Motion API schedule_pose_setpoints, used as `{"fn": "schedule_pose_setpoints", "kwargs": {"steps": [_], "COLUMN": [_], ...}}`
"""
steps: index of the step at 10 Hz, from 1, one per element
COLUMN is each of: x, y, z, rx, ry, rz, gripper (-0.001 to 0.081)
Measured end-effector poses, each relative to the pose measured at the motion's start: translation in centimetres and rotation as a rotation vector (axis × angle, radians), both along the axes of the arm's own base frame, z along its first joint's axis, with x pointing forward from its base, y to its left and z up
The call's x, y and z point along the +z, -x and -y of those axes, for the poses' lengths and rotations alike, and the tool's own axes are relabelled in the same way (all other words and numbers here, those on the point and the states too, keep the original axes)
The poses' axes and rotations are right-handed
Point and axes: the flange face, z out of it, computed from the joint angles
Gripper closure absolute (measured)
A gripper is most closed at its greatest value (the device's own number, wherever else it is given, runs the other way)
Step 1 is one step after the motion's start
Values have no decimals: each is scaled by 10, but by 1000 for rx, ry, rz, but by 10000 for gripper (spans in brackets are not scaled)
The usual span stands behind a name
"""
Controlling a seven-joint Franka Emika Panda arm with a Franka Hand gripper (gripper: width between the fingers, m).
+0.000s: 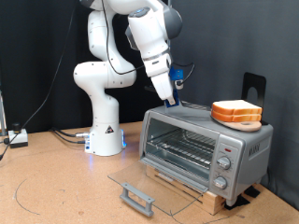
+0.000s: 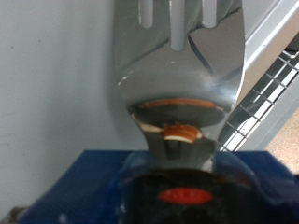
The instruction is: Make a piece of toast with the oven
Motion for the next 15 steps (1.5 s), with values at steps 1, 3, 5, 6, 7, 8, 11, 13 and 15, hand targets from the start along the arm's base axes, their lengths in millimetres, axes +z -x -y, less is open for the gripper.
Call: {"fn": "schedule_pose_setpoints", "kwargs": {"steps": [1,3,5,6,7,8,11,13,15], "x": [-1,-3,-2,0,1,1,-1,-2,0], "y": [1,3,1,-1,-3,-3,-4,-5,-5], "z": [0,1,1,0,-2,-4,-12,-17,-19], "rx": [7,17,10,4,4,8,22,25,25], "ry": [6,21,28,30,32,37,49,55,49], "rz": [-8,-23,-2,16,27,32,37,49,57], "gripper": [381,381,381,381,381,381,381,381,381]}}
